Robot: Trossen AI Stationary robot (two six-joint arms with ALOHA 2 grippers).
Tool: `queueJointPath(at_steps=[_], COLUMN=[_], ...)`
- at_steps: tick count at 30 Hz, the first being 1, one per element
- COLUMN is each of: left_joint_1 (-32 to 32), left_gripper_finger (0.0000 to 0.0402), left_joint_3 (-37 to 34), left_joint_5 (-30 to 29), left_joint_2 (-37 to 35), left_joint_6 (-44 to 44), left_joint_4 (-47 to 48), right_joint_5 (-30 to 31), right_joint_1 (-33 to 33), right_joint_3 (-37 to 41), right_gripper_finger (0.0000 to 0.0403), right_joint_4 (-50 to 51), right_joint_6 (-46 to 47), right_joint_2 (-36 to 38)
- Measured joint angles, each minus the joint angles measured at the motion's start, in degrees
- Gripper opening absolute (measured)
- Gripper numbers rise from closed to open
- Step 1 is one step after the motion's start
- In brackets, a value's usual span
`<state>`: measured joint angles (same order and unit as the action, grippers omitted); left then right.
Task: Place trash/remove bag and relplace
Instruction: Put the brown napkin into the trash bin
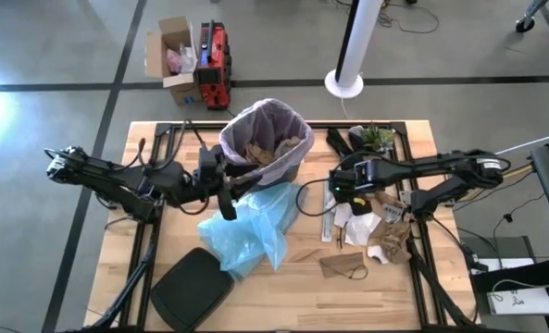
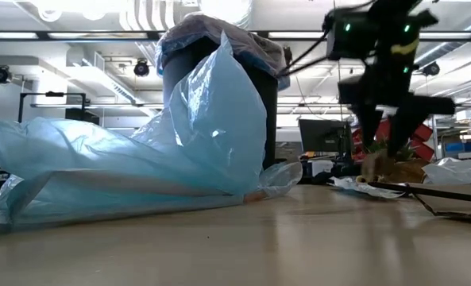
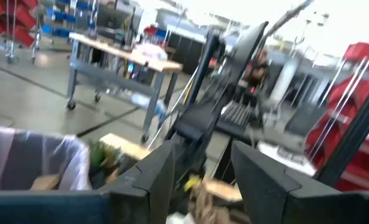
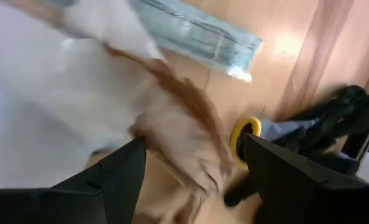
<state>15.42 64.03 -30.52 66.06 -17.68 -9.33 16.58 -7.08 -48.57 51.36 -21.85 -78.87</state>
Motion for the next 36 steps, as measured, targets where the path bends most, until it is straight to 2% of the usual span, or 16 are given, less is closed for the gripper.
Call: queueJointPath(at_steps=[4, 8, 12, 15, 16, 22, 26, 28, 32, 36], left_joint_1=[0.21, 0.35, 0.35, 0.35, 0.35, 0.35, 0.40, 0.40, 0.16, -0.52], left_gripper_finger=[0.0150, 0.0158, 0.0165, 0.0170, 0.0171, 0.0178, 0.0178, 0.0179, 0.0185, 0.0190], left_joint_3=[0.00, 0.00, 0.00, 0.01, 0.01, 0.00, 0.00, 0.00, 0.00, 0.02], left_joint_5=[0.02, 0.02, 0.02, -0.08, -0.15, -0.72, -5.90, -7.28, -7.79, -7.98], left_joint_2=[0.57, 1.20, 1.64, 1.56, 1.43, -0.23, -0.63, -0.69, -0.83, -0.97], left_joint_6=[-0.21, -0.24, 0.16, 0.65, 0.66, 3.03, 6.89, 9.25, 9.66, 9.71], left_joint_4=[-3.49, -5.27, -5.77, -6.21, -6.13, -6.22, -7.11, -7.96, -8.52, -8.43], right_joint_5=[-0.07, -0.78, -1.60, -1.59, -1.57, 2.69, 3.29, 6.09, 8.06, 5.25], right_joint_1=[-2.70, -4.59, -4.98, -4.96, -4.93, -4.32, -4.34, -4.39, -4.52, -4.47], right_joint_3=[1.70, 1.85, 1.34, 0.36, -0.35, -10.50, -20.03, -24.94, -35.02, -41.97], right_gripper_finger=[0.0233, 0.0187, 0.0106, 0.0028, 0.0015, 0.0010, 0.0003, 0.0003, 0.0001, 0.0001], right_joint_4=[-4.86, -6.15, -5.79, -4.47, -3.48, 6.76, 10.46, 10.41, 6.84, -5.78], right_joint_6=[-1.34, -1.70, -2.05, -1.66, -1.54, -0.30, -3.76, -4.97, -4.76, -3.35], right_joint_2=[-2.92, -6.27, -7.67, -6.12, -5.17, 3.07, 8.86, 10.61, 12.64, 12.95])
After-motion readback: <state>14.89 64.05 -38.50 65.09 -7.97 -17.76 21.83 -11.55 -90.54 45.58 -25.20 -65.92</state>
